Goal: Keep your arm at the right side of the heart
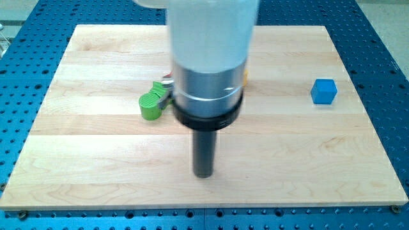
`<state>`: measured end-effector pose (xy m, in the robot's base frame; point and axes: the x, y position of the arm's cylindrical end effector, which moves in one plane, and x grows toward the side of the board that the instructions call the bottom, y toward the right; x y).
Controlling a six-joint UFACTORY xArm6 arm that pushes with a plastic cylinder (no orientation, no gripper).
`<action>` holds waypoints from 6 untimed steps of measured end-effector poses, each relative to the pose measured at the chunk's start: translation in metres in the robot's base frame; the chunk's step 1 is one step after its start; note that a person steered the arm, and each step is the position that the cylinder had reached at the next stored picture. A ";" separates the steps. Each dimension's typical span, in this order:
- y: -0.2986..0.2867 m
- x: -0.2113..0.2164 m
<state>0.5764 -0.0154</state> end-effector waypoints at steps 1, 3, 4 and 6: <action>-0.029 -0.009; -0.005 -0.010; 0.055 -0.040; 0.156 -0.183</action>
